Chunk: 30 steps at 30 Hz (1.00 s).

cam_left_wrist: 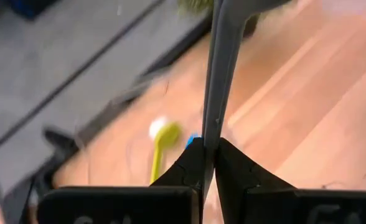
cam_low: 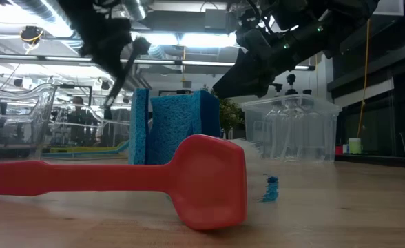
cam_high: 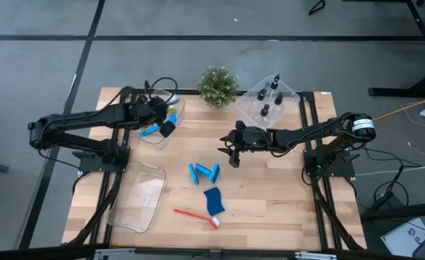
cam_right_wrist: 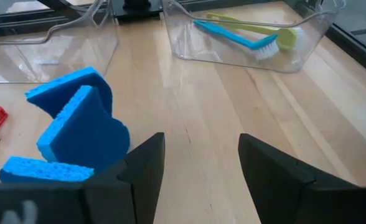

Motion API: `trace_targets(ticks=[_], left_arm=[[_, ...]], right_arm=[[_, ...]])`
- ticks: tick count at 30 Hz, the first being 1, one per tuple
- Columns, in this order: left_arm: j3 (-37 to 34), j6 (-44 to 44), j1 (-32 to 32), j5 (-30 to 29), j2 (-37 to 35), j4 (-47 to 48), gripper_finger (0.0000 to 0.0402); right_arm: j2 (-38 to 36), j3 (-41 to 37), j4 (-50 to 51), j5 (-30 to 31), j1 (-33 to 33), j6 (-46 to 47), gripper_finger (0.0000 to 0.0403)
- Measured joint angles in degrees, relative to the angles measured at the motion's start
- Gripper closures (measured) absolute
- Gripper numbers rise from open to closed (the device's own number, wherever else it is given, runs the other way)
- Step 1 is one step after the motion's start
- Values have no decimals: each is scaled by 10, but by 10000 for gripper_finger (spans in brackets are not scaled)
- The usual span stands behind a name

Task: Pick & Place Kitchen Sink Supplies
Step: Put the black dish brush into the top transparent bin

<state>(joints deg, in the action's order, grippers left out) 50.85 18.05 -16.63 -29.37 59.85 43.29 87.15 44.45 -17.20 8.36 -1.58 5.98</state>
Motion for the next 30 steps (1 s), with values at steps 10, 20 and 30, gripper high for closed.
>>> trace_targets(ticks=[10,20,30], left_arm=[[0,17,-61,53,90,115,388],[0,1,-95,100,184,169,387],[0,-18,-109,94,206,163,361]], right_arm=[[0,0,0,0,0,14,198],[0,0,16,0,0,15,198],[0,0,23,0,0,15,198]])
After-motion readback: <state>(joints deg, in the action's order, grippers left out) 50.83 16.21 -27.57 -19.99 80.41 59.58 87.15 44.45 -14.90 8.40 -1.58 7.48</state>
